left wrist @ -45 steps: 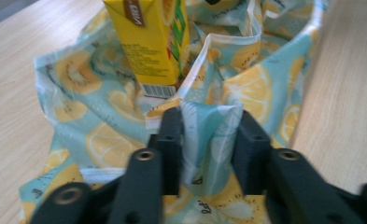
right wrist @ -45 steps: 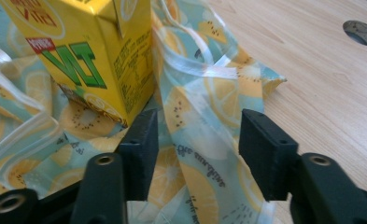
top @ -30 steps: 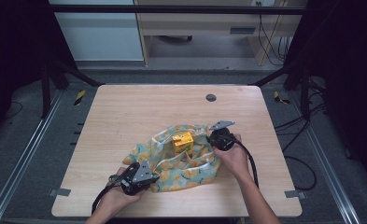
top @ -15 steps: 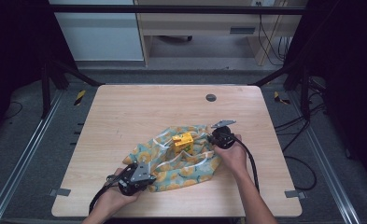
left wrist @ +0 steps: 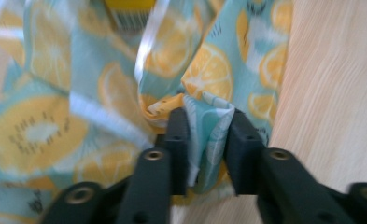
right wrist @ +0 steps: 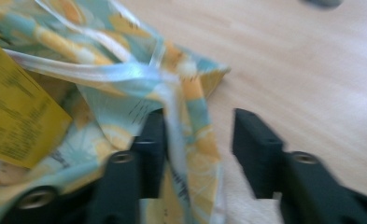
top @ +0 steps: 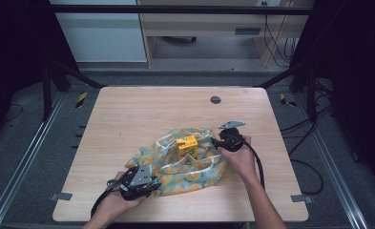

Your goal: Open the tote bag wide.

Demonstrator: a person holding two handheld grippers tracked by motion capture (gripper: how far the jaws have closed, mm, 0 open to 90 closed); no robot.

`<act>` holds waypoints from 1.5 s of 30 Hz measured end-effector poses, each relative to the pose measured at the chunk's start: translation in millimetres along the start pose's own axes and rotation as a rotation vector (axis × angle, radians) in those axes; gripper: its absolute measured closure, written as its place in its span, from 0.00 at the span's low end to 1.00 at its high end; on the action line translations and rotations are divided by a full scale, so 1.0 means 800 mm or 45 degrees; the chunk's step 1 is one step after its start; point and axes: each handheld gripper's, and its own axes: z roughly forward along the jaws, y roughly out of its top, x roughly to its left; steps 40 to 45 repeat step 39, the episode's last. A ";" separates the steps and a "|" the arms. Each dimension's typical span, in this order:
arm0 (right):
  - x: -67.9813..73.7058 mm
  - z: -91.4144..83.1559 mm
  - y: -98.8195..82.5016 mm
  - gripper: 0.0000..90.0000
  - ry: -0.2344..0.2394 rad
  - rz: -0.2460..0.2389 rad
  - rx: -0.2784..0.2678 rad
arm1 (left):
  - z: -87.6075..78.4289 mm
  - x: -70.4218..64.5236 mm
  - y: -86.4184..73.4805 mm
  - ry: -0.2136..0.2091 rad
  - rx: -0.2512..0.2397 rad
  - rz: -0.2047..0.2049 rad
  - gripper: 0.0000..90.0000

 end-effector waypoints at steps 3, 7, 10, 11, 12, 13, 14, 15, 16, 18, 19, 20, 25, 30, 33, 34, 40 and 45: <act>-0.002 -0.025 0.005 0.38 -0.024 0.019 -0.075 | -0.014 -0.002 0.012 0.028 -0.114 -0.026 0.49; -0.004 -0.065 0.008 0.24 -0.001 0.061 -0.183 | -0.034 -0.001 0.023 0.034 -0.241 -0.085 0.33; -0.006 -0.106 0.005 0.20 -0.031 0.096 -0.301 | -0.057 0.008 0.024 0.117 -0.279 -0.126 0.22; -0.006 -0.106 0.005 0.20 -0.031 0.096 -0.301 | -0.057 0.008 0.024 0.117 -0.279 -0.126 0.20; -0.006 -0.114 0.002 0.19 -0.044 0.105 -0.322 | -0.062 0.013 0.021 0.149 -0.272 -0.147 0.20; -0.006 -0.121 -0.001 0.18 -0.064 0.105 -0.330 | -0.068 0.020 0.017 0.175 -0.265 -0.169 0.18; -0.006 -0.127 -0.005 0.18 -0.086 0.108 -0.345 | -0.075 0.029 0.011 0.205 -0.267 -0.202 0.16; -0.006 -0.132 -0.011 0.17 -0.104 0.111 -0.360 | -0.079 0.035 0.006 0.226 -0.265 -0.223 0.16; -0.005 -0.135 -0.015 0.16 -0.115 0.114 -0.363 | -0.086 0.045 -0.002 0.263 -0.256 -0.258 0.15; -0.004 -0.140 -0.026 0.14 -0.134 0.126 -0.362 | -0.095 0.058 -0.015 0.308 -0.248 -0.314 0.13; -0.004 -0.141 -0.032 0.13 -0.140 0.124 -0.355 | -0.101 0.067 -0.025 0.330 -0.239 -0.357 0.12; -0.003 -0.143 -0.040 0.13 -0.152 0.125 -0.346 | -0.105 0.072 -0.034 0.343 -0.240 -0.400 0.12; -0.003 -0.141 -0.075 0.07 -0.163 0.122 -0.307 | -0.118 0.087 -0.072 0.391 -0.207 -0.485 0.08; -0.009 -0.136 -0.108 0.08 -0.195 0.211 -0.290 | -0.108 0.098 -0.100 0.437 -0.149 -0.535 0.08; -0.017 -0.131 -0.124 0.10 -0.223 0.223 -0.203 | -0.099 0.100 -0.100 0.442 -0.102 -0.526 0.08; -0.019 -0.130 -0.127 0.11 -0.243 0.226 -0.194 | -0.098 0.099 -0.099 0.452 -0.094 -0.514 0.08; -0.024 -0.130 -0.131 0.12 -0.290 0.225 -0.157 | -0.095 0.100 -0.101 0.460 -0.064 -0.525 0.08; -0.024 -0.130 -0.131 0.12 -0.290 0.225 -0.157 | -0.095 0.100 -0.101 0.460 -0.064 -0.525 0.08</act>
